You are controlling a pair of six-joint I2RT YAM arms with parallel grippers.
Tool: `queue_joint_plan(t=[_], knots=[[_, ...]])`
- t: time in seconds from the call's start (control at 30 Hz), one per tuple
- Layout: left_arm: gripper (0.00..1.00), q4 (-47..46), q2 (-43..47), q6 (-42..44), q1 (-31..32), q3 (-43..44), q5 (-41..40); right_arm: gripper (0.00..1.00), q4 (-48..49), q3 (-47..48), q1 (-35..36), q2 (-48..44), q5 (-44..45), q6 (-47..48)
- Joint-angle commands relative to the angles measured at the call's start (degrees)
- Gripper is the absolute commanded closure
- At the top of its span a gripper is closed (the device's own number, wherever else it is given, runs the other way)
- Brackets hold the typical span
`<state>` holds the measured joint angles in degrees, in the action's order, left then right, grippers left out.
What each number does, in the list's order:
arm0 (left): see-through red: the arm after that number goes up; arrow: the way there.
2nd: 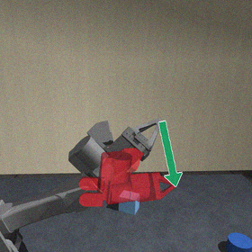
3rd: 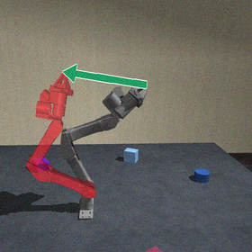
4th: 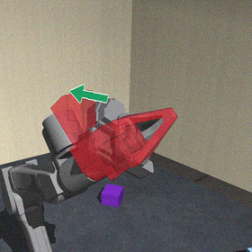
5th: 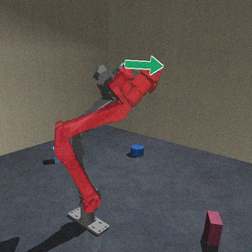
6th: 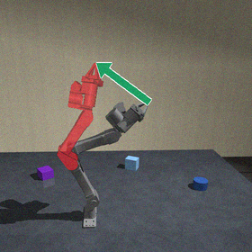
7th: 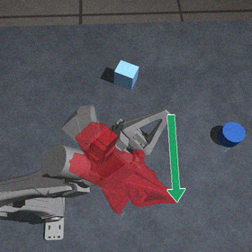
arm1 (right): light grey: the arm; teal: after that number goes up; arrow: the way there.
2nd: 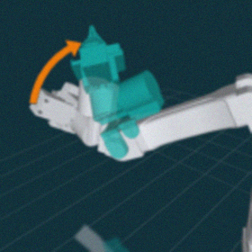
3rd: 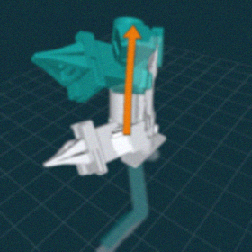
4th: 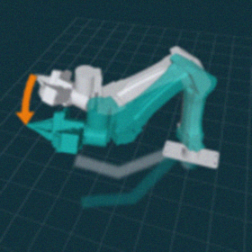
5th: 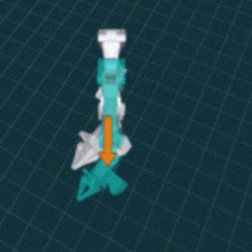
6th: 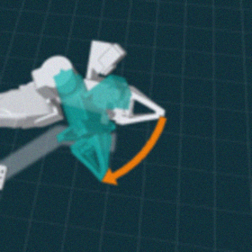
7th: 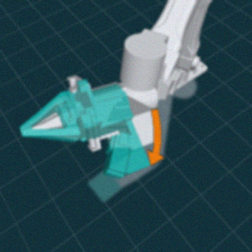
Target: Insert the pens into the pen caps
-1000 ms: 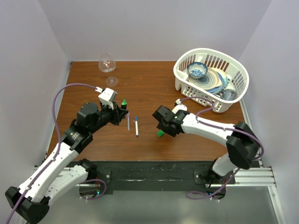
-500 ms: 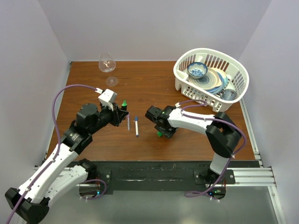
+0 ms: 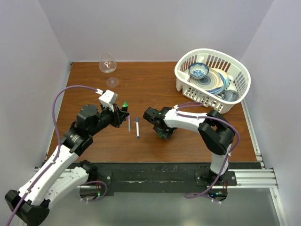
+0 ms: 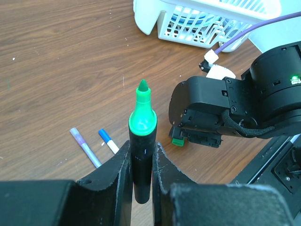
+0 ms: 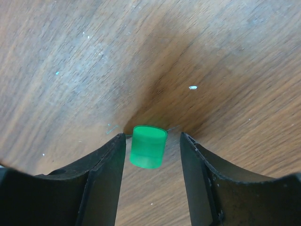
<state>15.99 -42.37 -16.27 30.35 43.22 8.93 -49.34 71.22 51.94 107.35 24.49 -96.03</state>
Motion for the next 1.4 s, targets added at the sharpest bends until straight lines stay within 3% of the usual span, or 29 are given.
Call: queue_joint_plan(t=[0.0, 0.23, 0.33, 0.4, 0.67, 0.83, 1.1, 1.27, 1.37], knots=[[1.00, -1.84, 0.18, 0.89, -0.11, -0.16, 0.39, 0.51, -1.11, 1.38, -0.09, 1.19, 1.44, -3.20], [1.00, -1.84, 0.36, 0.98, -0.11, -0.24, 0.30, 0.59, -1.20, 0.59, -0.09, 1.55, 1.35, -3.64], [1.00, -1.93, 0.62, 0.98, -0.11, -0.33, 0.30, 0.73, -0.93, -0.11, -0.09, 1.46, 2.05, -2.85], [1.00, -2.01, 0.80, 0.98, -0.11, -0.42, 0.39, 0.83, 0.82, -0.73, -0.09, 1.02, 2.23, -0.75], [1.00, -3.06, 1.41, 0.28, -0.20, -1.21, 1.97, 1.00, 11.96, -7.75, -0.09, -5.12, 3.55, 14.08], [1.00, -3.95, 0.80, -0.60, -0.20, -1.30, 3.02, 1.00, 19.28, -11.89, -0.09, -8.65, 1.44, 23.59], [1.00, -3.51, 0.89, -0.60, -0.11, -1.47, 2.32, 0.98, 23.85, -12.51, -0.09, -6.02, -3.57, 39.06], [1.00, -3.42, 0.62, -0.34, -0.11, -1.30, 2.06, 0.83, 23.50, -12.60, 0.00, -5.40, -4.36, 42.32], [1.00, -3.42, 0.62, -0.16, -0.20, -1.21, 1.97, 0.81, 23.41, -12.25, 0.00, -5.49, -3.84, 43.56]])
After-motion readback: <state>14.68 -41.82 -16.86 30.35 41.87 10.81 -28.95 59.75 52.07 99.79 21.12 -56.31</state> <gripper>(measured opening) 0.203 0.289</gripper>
